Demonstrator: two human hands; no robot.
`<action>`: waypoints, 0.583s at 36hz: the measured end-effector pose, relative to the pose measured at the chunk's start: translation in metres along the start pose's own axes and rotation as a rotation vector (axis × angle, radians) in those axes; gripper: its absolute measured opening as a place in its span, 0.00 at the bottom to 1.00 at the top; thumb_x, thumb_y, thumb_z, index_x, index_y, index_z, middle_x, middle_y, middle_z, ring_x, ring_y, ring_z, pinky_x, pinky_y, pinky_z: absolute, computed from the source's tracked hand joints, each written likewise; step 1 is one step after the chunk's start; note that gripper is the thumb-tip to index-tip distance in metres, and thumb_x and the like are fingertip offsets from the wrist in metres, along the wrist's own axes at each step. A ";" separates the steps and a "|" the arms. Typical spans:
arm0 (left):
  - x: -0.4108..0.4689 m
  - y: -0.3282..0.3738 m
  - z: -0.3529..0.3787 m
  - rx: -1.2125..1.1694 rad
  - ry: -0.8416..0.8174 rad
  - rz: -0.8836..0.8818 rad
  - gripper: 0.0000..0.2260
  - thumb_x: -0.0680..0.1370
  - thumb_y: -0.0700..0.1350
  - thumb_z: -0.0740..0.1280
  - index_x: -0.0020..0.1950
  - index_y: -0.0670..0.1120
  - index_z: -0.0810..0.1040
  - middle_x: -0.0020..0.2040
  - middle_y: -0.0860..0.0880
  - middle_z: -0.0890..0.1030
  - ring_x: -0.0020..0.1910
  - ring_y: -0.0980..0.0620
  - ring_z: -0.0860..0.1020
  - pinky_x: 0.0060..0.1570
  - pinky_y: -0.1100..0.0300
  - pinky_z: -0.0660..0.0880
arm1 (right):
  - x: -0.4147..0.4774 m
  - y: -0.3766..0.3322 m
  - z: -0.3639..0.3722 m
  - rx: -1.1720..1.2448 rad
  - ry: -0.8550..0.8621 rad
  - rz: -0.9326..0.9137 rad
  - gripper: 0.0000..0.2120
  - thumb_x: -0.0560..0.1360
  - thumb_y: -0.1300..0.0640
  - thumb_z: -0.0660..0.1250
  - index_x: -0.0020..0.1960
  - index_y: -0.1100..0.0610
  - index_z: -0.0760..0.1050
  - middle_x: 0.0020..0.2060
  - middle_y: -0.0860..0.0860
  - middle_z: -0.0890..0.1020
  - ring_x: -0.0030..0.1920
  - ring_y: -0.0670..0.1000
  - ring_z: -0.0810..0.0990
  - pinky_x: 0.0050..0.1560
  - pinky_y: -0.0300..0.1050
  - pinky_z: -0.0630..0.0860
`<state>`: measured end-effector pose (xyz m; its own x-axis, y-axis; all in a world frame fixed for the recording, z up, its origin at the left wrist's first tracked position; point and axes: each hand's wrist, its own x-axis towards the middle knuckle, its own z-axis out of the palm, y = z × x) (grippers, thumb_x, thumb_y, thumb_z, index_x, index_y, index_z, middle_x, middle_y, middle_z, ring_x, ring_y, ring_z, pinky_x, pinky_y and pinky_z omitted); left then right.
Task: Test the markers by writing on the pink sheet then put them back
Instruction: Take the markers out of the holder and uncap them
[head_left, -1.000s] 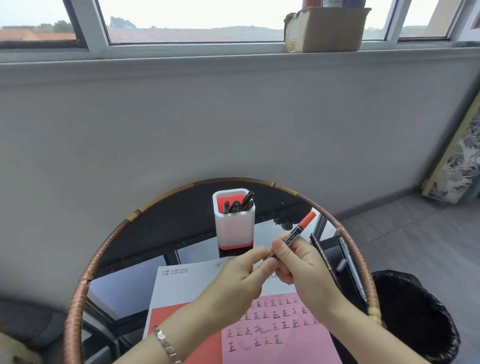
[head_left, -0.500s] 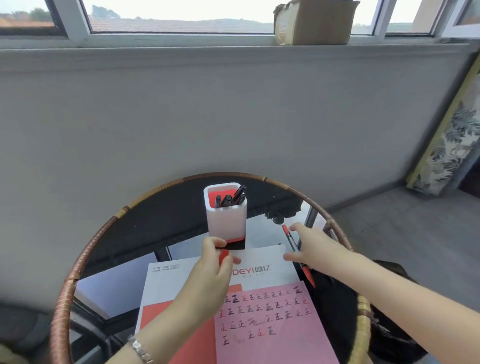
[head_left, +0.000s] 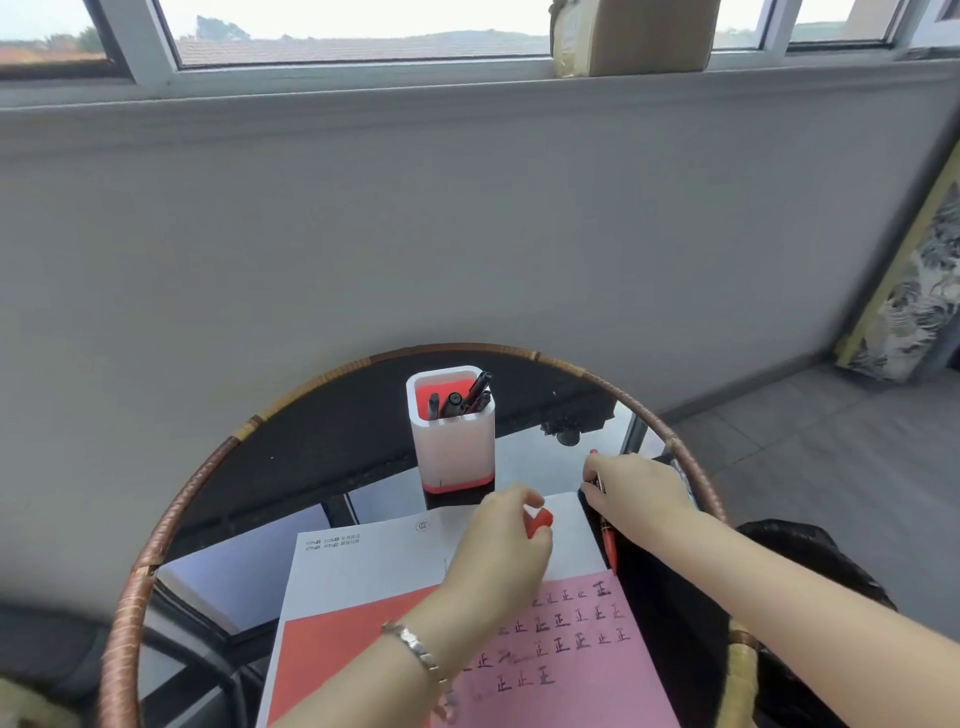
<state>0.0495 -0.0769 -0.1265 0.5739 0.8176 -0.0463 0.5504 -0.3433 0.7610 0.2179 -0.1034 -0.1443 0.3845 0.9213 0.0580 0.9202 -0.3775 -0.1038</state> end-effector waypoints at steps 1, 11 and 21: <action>0.005 0.003 0.005 0.026 0.009 -0.001 0.09 0.79 0.46 0.61 0.59 0.49 0.72 0.49 0.52 0.76 0.46 0.54 0.75 0.43 0.62 0.72 | 0.000 0.001 -0.001 0.025 -0.002 -0.003 0.11 0.78 0.52 0.55 0.54 0.55 0.72 0.48 0.52 0.81 0.48 0.56 0.78 0.41 0.46 0.71; 0.037 0.017 0.034 0.076 -0.050 0.026 0.09 0.77 0.46 0.64 0.53 0.43 0.75 0.51 0.46 0.78 0.51 0.48 0.76 0.51 0.55 0.74 | -0.008 0.011 -0.007 0.183 -0.095 0.005 0.13 0.78 0.54 0.55 0.61 0.50 0.70 0.58 0.52 0.75 0.55 0.55 0.76 0.51 0.47 0.72; 0.017 -0.005 -0.018 0.045 0.045 0.074 0.08 0.77 0.44 0.63 0.54 0.50 0.76 0.50 0.54 0.77 0.50 0.57 0.75 0.50 0.62 0.74 | -0.004 -0.029 -0.049 0.432 0.171 -0.189 0.12 0.77 0.57 0.60 0.60 0.53 0.72 0.41 0.46 0.73 0.39 0.45 0.72 0.42 0.39 0.69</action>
<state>0.0451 -0.0530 -0.1196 0.5865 0.8090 0.0388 0.5348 -0.4227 0.7316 0.1934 -0.1013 -0.0924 0.2540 0.9277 0.2736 0.8743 -0.0993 -0.4751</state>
